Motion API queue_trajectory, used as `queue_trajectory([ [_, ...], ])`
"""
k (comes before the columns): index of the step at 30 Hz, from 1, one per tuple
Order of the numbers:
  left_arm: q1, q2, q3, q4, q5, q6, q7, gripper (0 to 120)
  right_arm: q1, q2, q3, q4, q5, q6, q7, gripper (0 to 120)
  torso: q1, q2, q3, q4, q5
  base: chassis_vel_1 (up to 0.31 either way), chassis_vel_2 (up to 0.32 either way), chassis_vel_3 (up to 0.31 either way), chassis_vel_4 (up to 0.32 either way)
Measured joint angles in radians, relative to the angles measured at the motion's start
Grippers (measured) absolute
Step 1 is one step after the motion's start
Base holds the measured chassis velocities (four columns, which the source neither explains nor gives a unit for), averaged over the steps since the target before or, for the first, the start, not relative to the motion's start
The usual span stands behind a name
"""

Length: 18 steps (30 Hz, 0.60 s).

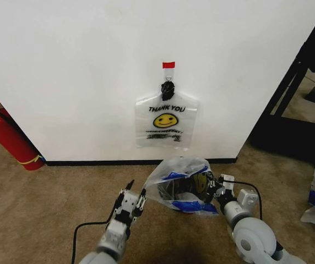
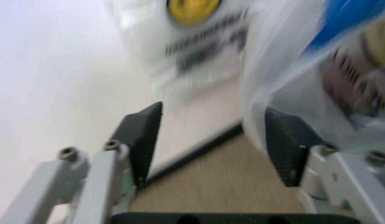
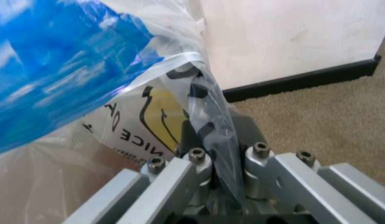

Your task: Pick up the garbage bag from the wall and place it over the trash bin.

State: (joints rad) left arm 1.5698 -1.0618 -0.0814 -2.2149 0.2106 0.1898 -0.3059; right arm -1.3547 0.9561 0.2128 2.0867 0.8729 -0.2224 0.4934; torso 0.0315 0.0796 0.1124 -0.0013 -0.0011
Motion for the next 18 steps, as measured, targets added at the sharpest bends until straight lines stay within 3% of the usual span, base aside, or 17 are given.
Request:
queue_trajectory([
  [3,-0.013,0.000,0.000,0.002,0.104,-0.103,0.061,74,-0.007,-0.003,-0.022,-0.010,-0.047,0.015,-0.006,0,0.000,0.000,0.000,-0.0003,0.0002,0.000,0.000,0.000,0.000],
  [9,-0.029,0.008,0.000,-0.002,0.176,-0.236,0.218,95,-0.009,0.003,-0.057,-0.045,-0.160,0.062,-0.029,0,0.000,0.000,0.000,-0.0003,0.0004,0.000,0.000,0.000,0.000],
  [14,-0.063,-0.004,0.029,0.050,0.264,-0.297,0.303,100,0.000,0.005,-0.076,-0.055,-0.238,0.097,-0.051,0,0.000,0.000,0.000,-0.0001,0.0002,0.000,0.000,0.000,0.000],
  [18,-0.100,-0.020,0.059,0.092,0.322,-0.293,0.308,100,-0.004,0.002,-0.085,-0.056,-0.294,0.115,-0.071,0,0.000,0.000,0.000,-0.0001,0.0000,0.000,0.000,0.000,0.000],
])
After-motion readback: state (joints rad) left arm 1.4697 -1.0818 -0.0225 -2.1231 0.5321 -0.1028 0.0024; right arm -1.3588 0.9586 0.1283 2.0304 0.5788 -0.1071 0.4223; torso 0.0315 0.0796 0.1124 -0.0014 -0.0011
